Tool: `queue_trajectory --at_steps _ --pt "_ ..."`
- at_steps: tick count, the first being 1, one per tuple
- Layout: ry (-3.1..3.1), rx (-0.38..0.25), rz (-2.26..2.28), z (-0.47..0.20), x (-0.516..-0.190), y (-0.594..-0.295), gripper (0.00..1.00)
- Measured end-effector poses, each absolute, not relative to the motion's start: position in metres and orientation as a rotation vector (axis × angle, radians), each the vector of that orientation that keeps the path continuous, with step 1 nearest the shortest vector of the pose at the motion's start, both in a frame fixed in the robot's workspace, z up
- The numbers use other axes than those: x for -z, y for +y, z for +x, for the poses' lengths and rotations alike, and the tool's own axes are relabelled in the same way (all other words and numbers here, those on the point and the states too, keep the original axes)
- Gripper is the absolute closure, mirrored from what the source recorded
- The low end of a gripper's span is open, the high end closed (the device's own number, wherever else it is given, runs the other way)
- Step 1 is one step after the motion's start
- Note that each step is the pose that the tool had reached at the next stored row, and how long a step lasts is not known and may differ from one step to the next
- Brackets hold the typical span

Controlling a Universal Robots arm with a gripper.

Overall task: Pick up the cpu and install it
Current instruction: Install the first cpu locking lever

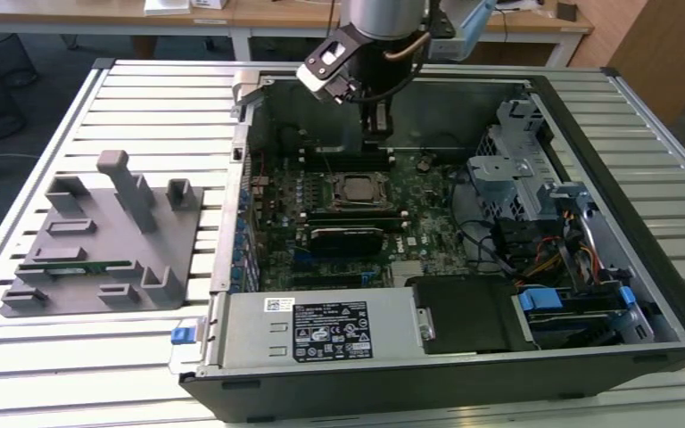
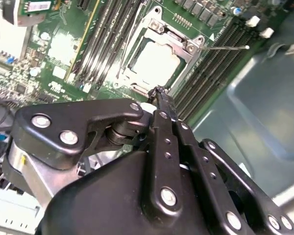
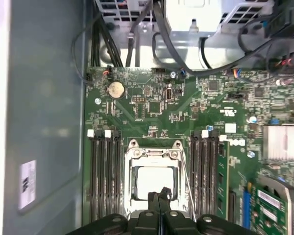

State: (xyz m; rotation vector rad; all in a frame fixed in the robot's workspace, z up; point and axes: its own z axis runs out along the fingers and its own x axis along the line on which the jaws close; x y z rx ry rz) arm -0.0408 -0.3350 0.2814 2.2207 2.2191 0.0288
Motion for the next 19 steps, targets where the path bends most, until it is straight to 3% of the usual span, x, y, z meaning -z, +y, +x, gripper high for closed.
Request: queue_trajectory --at_steps 19 --pt "2.537 -0.029 1.853 -0.0411 -0.2808 -0.3349 0.89"
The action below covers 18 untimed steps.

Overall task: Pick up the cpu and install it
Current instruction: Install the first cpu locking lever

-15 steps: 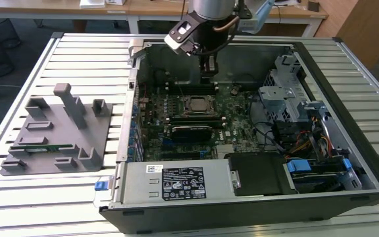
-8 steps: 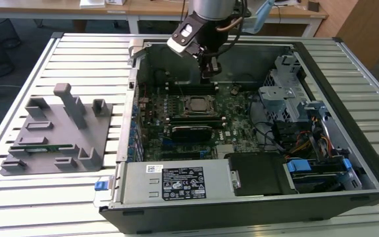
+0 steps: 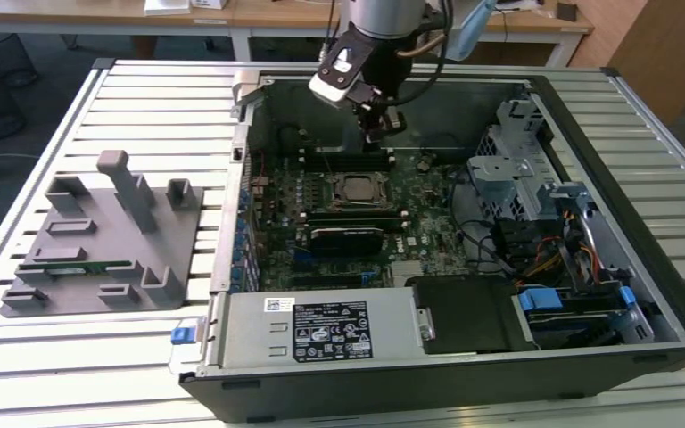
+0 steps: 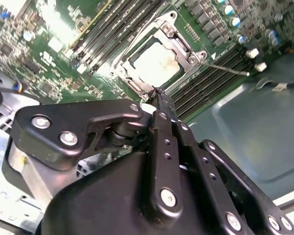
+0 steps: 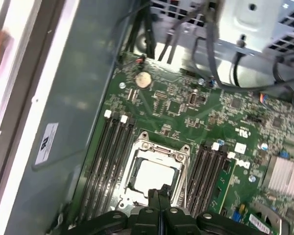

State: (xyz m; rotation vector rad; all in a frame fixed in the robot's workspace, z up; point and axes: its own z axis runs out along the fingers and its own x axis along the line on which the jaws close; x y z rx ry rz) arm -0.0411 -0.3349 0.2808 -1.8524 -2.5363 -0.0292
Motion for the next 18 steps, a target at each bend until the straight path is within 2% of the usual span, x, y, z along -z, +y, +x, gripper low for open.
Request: queue_trajectory --at_steps 18 --pt "-2.797 0.028 -1.422 -0.0412 -0.2800 -0.3349 0.89"
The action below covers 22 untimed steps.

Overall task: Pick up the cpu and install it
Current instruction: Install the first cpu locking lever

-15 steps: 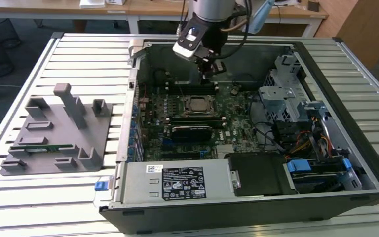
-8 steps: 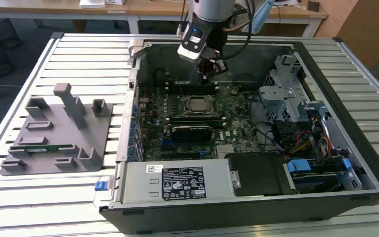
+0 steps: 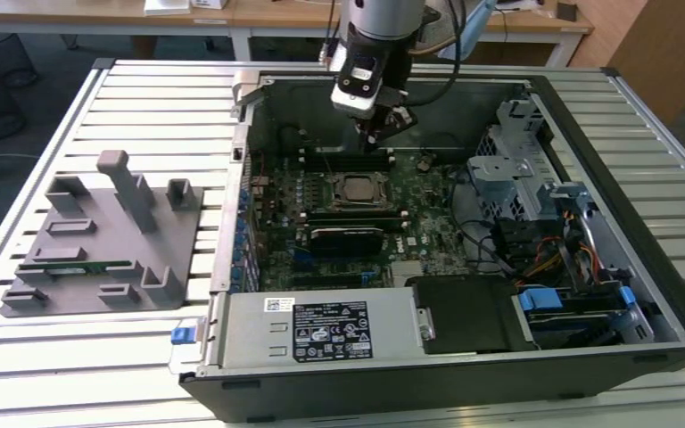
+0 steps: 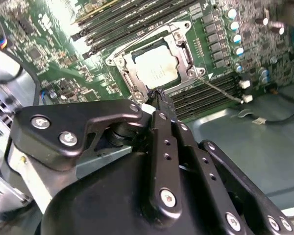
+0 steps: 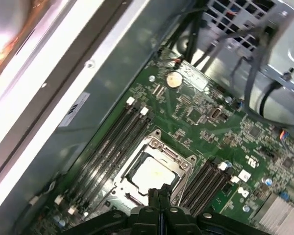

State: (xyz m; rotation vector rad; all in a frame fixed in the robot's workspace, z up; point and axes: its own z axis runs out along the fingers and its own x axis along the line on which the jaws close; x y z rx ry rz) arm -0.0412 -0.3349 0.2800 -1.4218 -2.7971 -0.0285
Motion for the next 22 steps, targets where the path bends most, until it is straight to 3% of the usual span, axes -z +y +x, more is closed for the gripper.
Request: queue_trajectory --at_steps 22 --pt "-3.020 0.027 -0.838 -0.0412 -0.2793 -0.3349 0.89"
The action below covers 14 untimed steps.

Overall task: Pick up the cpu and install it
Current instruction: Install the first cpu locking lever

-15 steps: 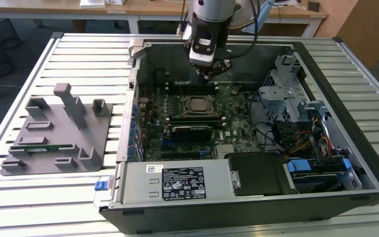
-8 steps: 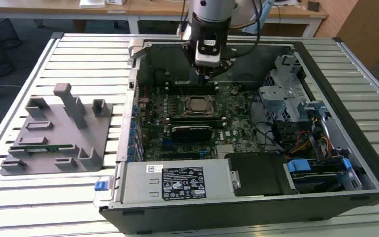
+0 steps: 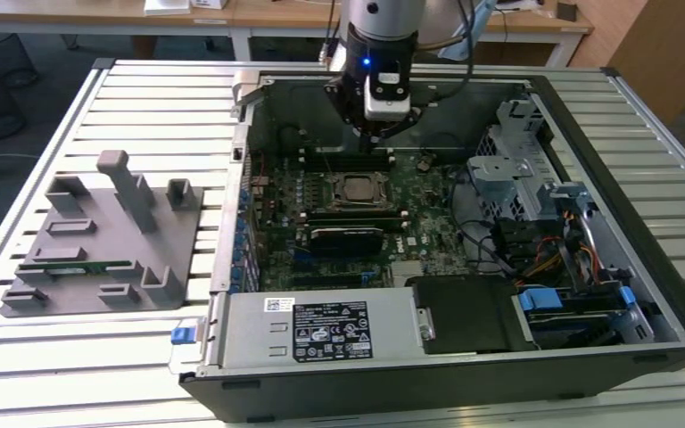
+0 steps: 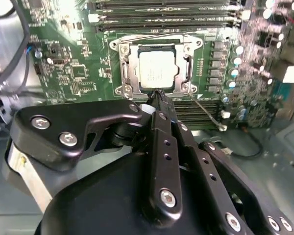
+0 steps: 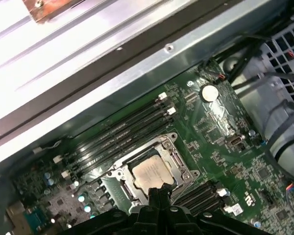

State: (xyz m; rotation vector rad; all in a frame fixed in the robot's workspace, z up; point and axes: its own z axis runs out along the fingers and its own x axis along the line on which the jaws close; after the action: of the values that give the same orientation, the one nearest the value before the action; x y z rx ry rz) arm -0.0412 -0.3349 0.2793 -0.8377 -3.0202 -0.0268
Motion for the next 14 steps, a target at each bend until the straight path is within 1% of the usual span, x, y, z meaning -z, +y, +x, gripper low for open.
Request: queue_trajectory --at_steps 14 --pt "-3.100 0.025 -0.446 -0.0412 -0.2781 -0.3350 0.89"
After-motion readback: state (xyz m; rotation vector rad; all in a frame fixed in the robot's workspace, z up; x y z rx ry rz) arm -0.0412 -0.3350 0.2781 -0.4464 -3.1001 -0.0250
